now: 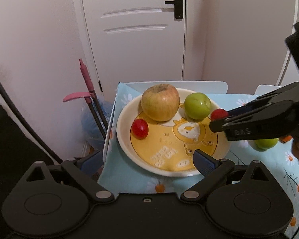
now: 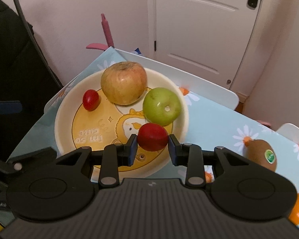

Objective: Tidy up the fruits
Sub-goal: 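Carry both red tomatoes to the cream bowl and release them inside, then withdraw both open tools from the bowl toward the remaining fruit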

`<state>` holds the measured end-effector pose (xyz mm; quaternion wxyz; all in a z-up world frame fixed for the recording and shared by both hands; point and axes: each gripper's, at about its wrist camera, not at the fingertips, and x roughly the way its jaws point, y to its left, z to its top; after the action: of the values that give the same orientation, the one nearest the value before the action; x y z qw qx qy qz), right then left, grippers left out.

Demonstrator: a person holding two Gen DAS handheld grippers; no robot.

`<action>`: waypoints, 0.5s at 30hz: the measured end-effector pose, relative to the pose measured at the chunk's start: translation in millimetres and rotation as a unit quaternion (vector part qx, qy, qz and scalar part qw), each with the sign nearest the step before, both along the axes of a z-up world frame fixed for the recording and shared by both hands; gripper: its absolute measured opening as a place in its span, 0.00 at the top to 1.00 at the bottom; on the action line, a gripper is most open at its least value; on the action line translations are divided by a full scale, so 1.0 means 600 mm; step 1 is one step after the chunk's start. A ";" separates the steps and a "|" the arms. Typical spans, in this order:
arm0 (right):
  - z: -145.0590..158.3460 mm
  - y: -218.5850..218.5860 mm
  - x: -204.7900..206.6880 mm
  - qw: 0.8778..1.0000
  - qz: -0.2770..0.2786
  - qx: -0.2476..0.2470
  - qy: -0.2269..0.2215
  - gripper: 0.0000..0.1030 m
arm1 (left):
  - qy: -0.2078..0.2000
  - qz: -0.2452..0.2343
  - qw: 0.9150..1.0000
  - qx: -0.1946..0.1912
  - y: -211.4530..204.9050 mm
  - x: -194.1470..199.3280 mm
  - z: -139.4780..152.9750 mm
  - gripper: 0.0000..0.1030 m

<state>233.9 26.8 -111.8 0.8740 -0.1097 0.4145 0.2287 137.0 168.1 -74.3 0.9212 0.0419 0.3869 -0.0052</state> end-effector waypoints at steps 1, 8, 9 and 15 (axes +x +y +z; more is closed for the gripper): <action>-0.003 0.001 0.001 1.000 0.002 0.000 -0.001 0.54 | 0.002 0.000 1.000 -0.004 0.001 -0.003 -0.002 0.03; 0.000 0.004 -0.012 1.000 0.003 0.004 -0.023 0.05 | 0.010 0.002 1.000 -0.003 0.000 -0.016 -0.007 0.03; 0.004 0.001 -0.015 0.999 -0.002 0.007 -0.031 0.01 | 0.010 0.002 1.000 -0.001 0.000 -0.018 -0.006 0.03; 0.025 -0.019 -0.039 0.999 -0.028 0.019 -0.038 0.00 | 0.005 0.000 1.000 -0.003 -0.001 -0.030 0.005 0.03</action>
<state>210.4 15.5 -96.7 0.8971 -0.0902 0.3794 0.2077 118.9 167.5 -71.2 0.9193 0.0393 0.3915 -0.0066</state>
